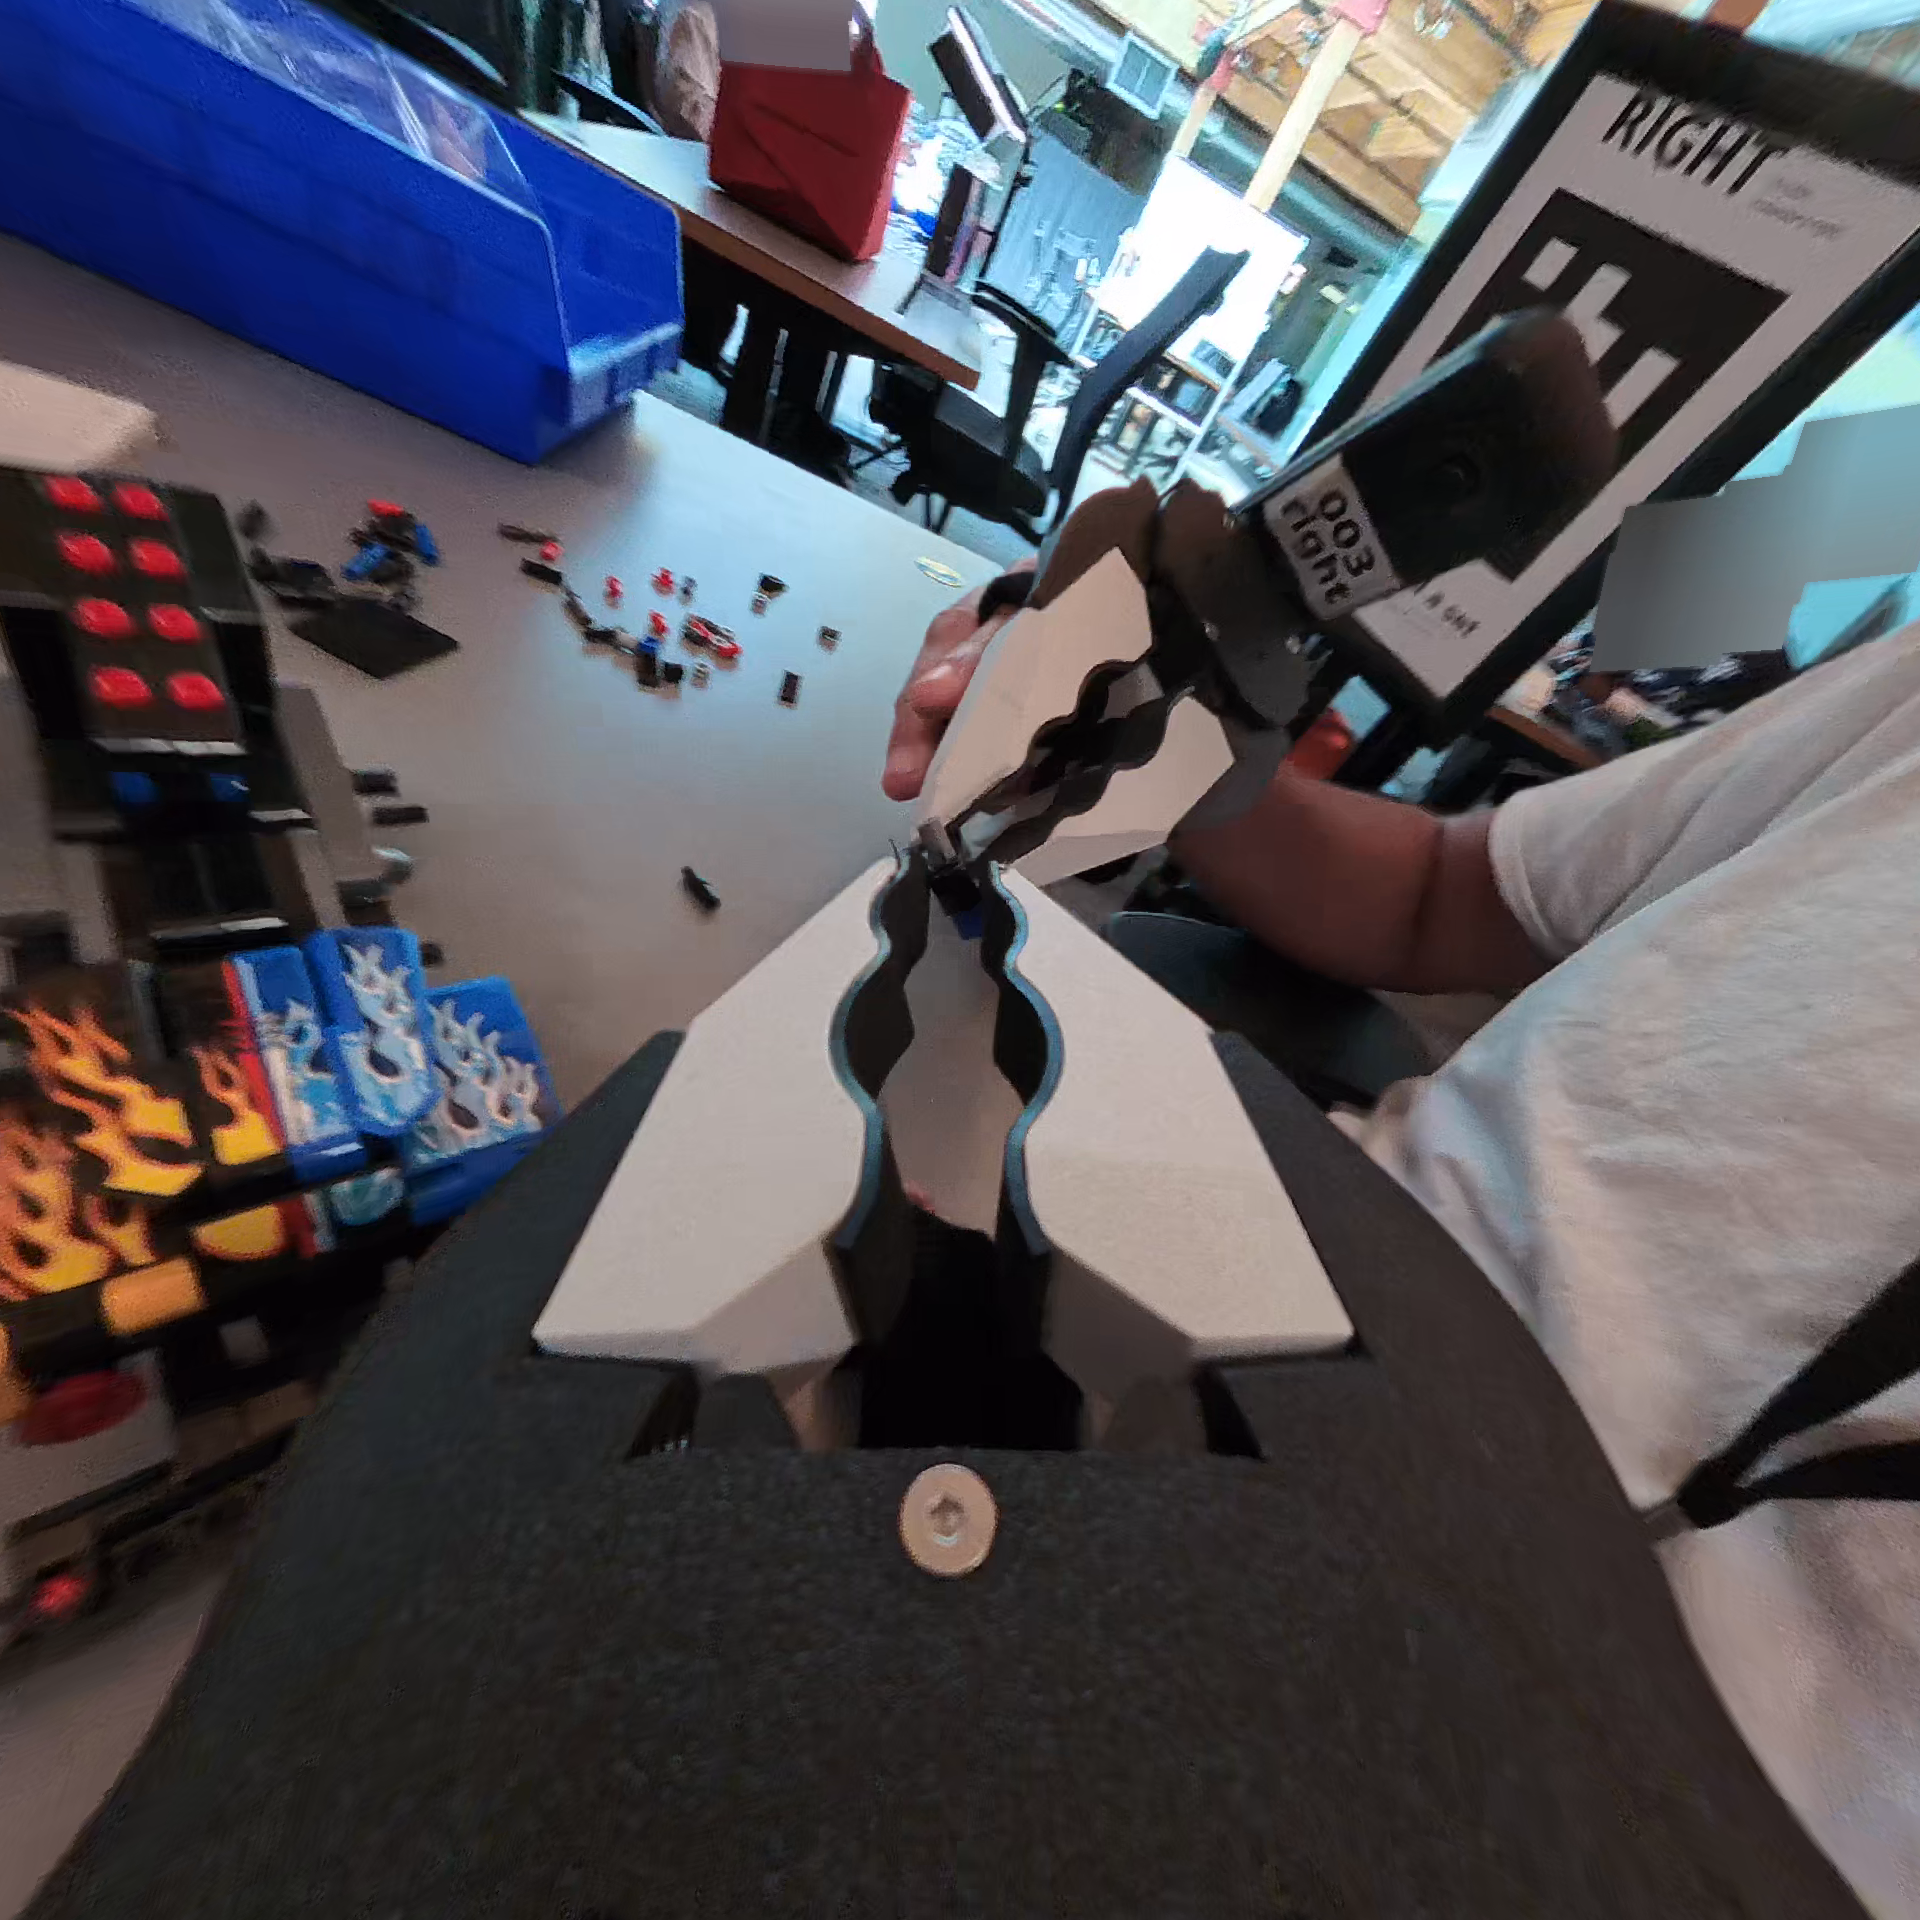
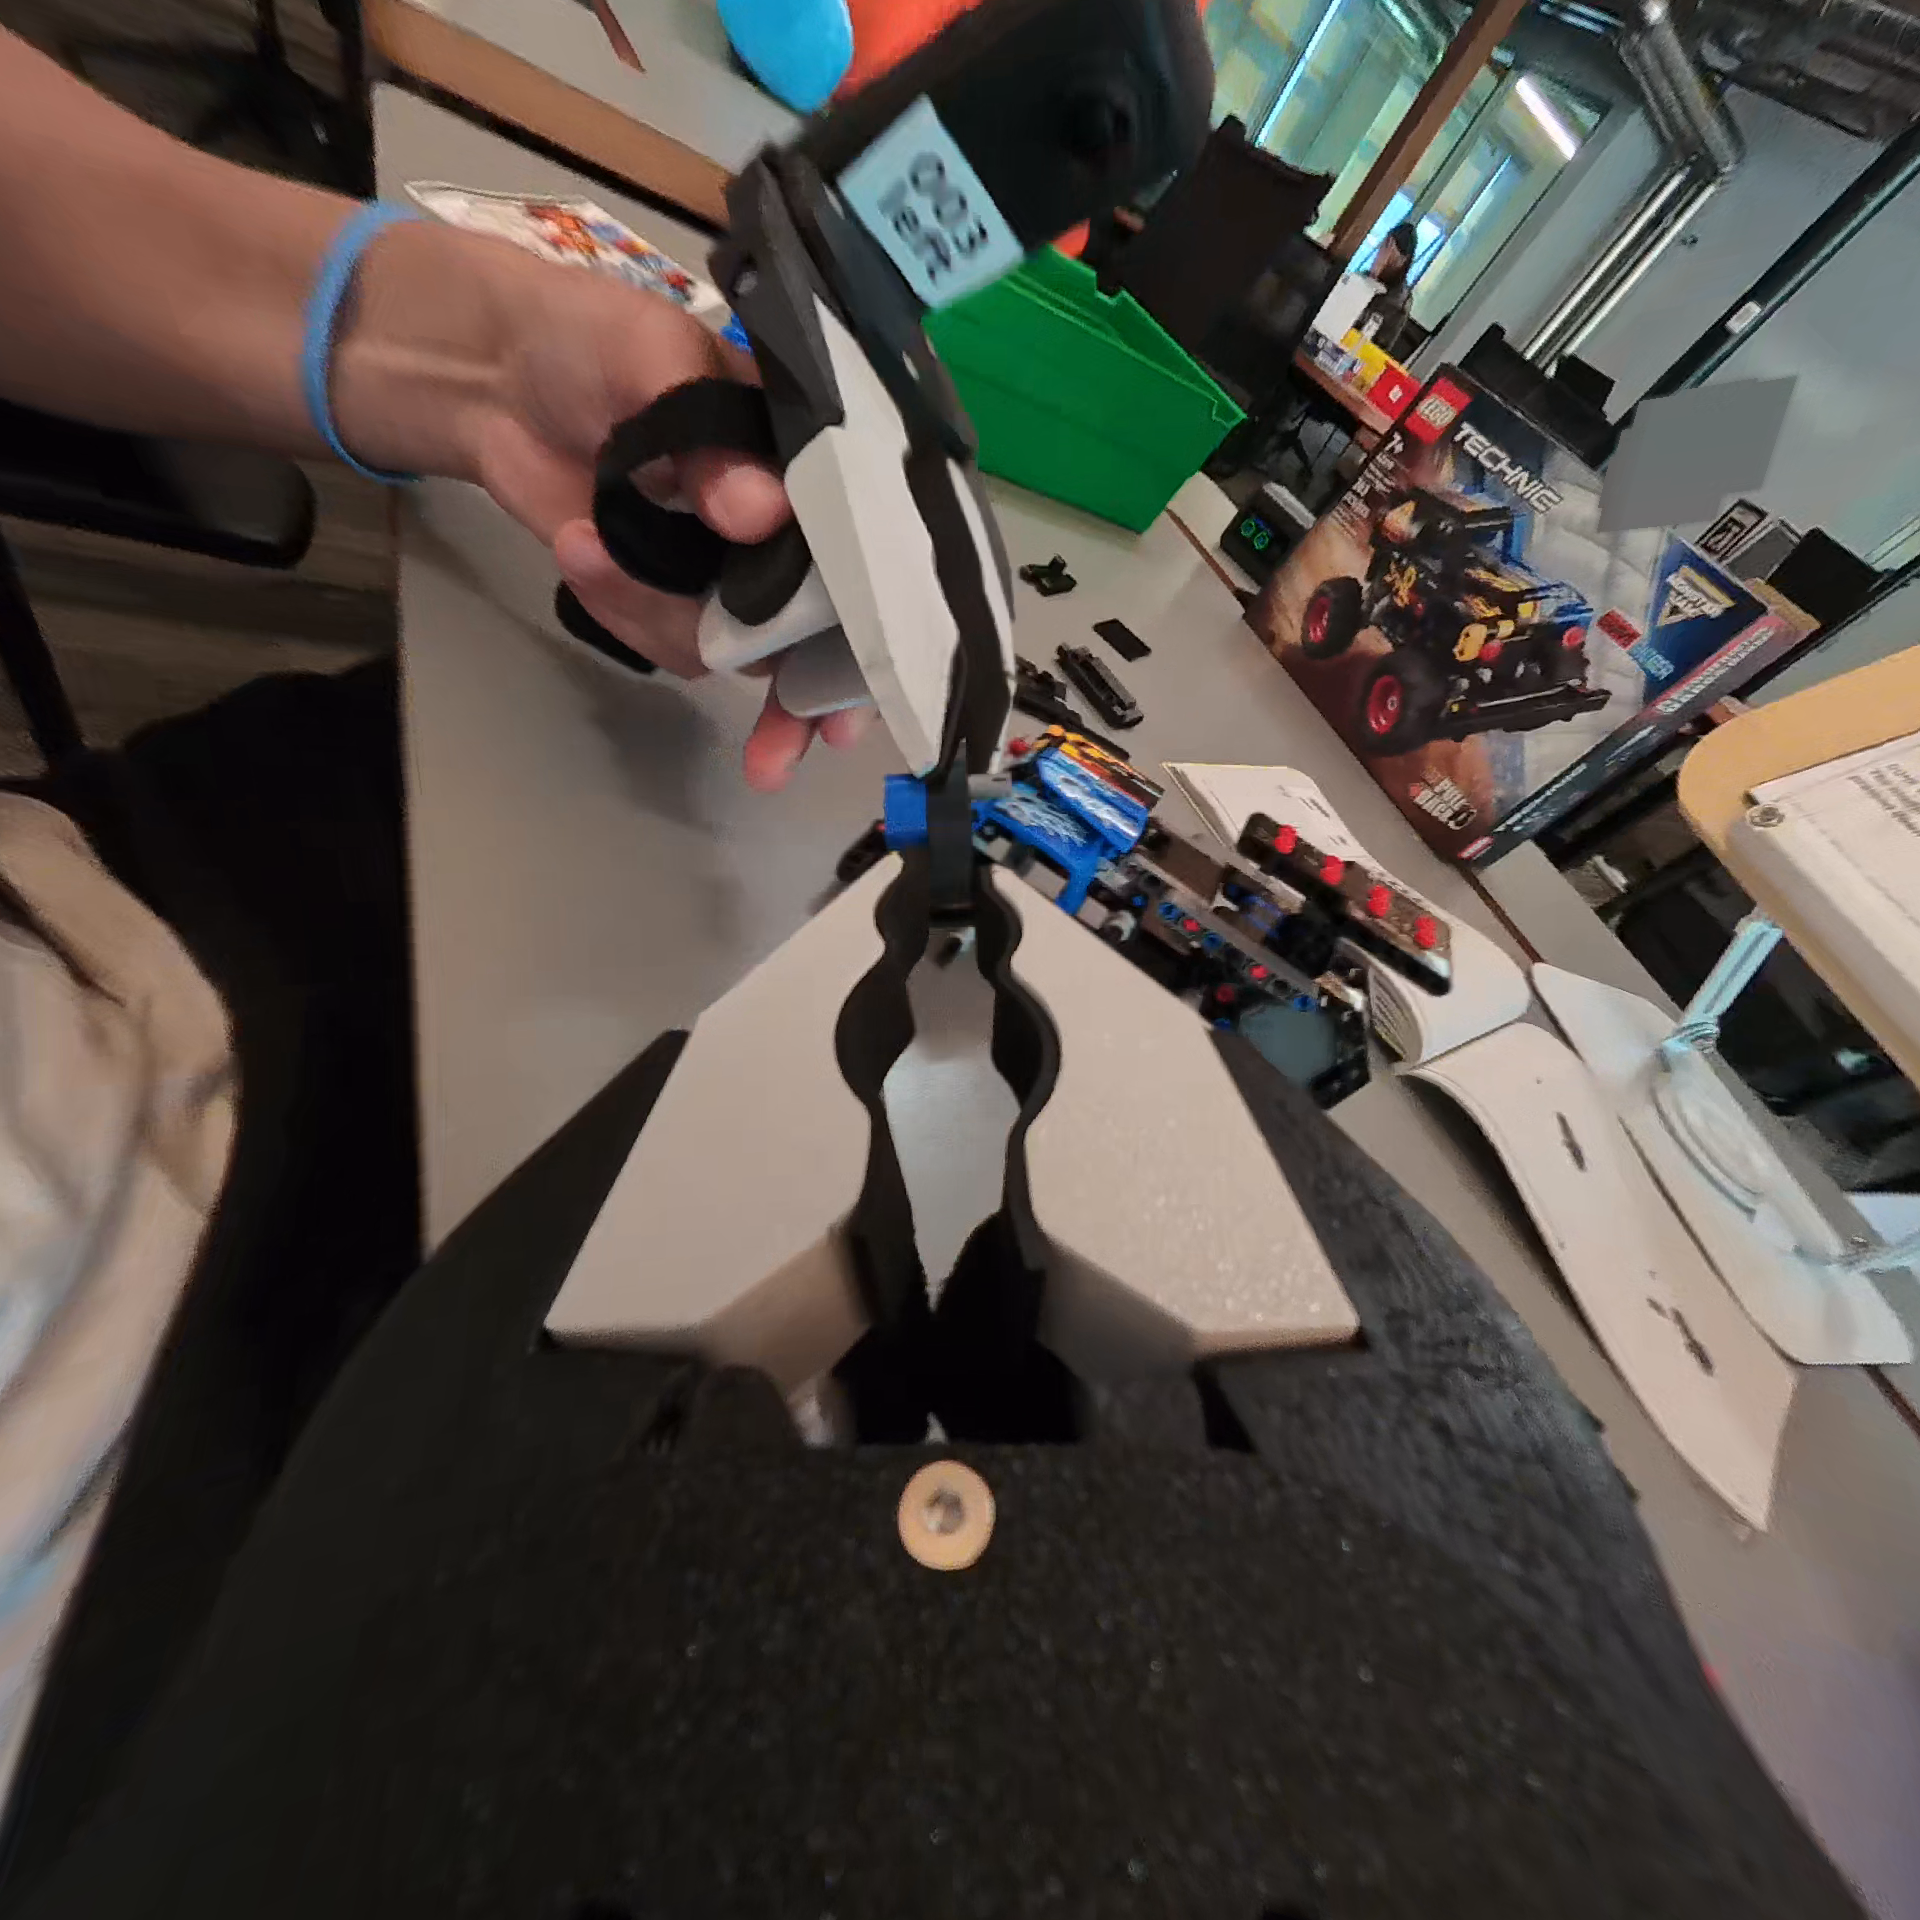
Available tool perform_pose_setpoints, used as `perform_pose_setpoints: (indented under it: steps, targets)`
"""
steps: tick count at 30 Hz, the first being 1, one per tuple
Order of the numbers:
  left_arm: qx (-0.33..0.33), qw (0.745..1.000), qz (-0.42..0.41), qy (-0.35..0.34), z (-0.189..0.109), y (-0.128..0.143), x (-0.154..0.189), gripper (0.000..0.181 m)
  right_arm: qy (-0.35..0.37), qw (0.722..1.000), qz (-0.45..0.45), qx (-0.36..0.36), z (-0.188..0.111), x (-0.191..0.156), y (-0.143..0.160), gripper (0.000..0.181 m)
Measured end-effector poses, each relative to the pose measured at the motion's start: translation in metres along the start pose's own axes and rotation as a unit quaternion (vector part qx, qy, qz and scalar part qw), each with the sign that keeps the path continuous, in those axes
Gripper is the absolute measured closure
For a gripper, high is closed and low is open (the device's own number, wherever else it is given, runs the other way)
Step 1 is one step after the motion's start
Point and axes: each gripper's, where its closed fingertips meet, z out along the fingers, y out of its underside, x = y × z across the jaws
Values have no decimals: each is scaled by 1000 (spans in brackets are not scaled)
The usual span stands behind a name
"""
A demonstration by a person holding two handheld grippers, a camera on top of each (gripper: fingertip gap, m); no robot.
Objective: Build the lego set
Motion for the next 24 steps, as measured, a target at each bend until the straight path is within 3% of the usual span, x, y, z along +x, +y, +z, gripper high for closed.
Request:
perform_pose_setpoints:
  steps: [2,4,6,8,10,15,20,24]
  targets:
    - [8,996,81,-30,-4,-10,-2,175,-22,999,27,-13,6,8,-2,172]
    - [46,981,187,-41,-12,-29,3,174,-67,992,107,18,6,19,-13,162]
    - [103,954,280,-34,-21,-51,13,175,-129,970,197,58,5,30,-23,154]
    - [114,935,334,-33,-24,-61,12,175,-174,945,250,120,2,42,-39,153]
    - [110,933,341,-29,-23,-66,4,175,-191,936,249,163,1,52,-53,155]
    - [139,938,317,-14,-28,-84,-10,175,-187,949,185,176,11,63,-63,159]
    - [134,941,309,-18,-23,-83,-21,175,-203,950,170,168,22,73,-55,174]
    - [123,948,290,-43,-21,-83,-34,175,-193,957,151,158,27,79,-47,175]
